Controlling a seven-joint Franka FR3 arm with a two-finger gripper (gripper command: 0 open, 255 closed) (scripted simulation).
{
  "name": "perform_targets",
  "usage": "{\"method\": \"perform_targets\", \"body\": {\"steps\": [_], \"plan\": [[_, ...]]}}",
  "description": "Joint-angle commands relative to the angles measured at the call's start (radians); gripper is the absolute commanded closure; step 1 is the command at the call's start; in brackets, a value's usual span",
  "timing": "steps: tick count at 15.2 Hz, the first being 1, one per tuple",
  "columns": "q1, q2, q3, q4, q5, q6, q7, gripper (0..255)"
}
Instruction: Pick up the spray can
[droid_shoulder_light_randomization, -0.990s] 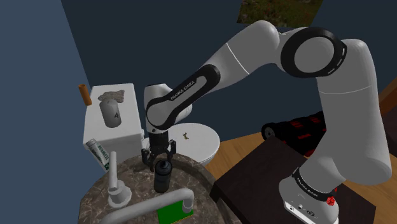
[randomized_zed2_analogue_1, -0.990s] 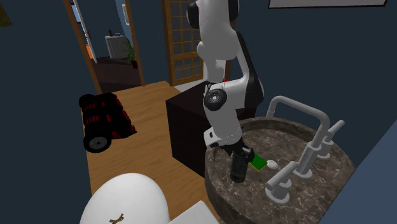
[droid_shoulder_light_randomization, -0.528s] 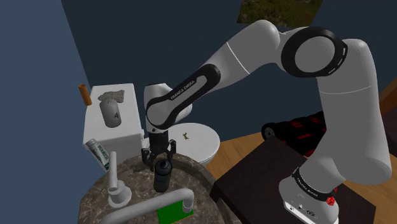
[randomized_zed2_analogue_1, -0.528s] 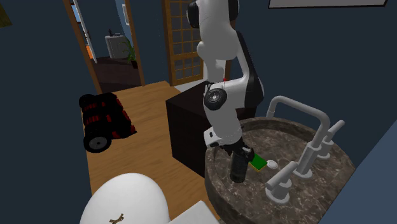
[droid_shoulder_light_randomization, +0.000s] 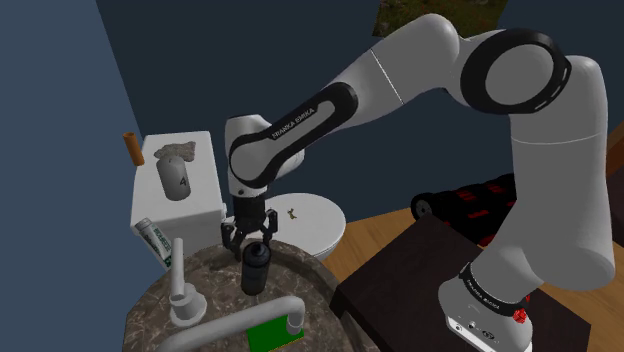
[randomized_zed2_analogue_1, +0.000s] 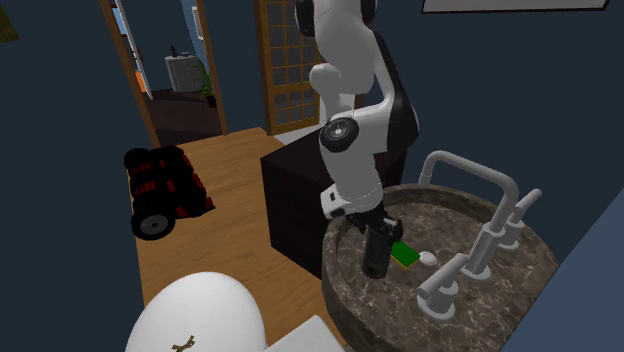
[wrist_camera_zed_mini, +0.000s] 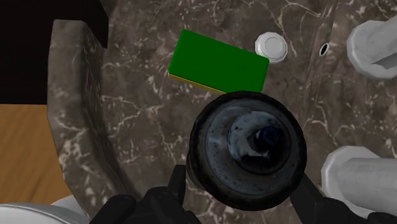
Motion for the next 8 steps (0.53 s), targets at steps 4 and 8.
{"method": "perform_targets", "body": {"steps": [4,8], "plan": [[-0.006,-0.047,0.007,0.001,0.006,-0.045,0.011,255],[-0.008,-0.067,0.009,0.003,0.009,-0.066,0.015,255]]}}
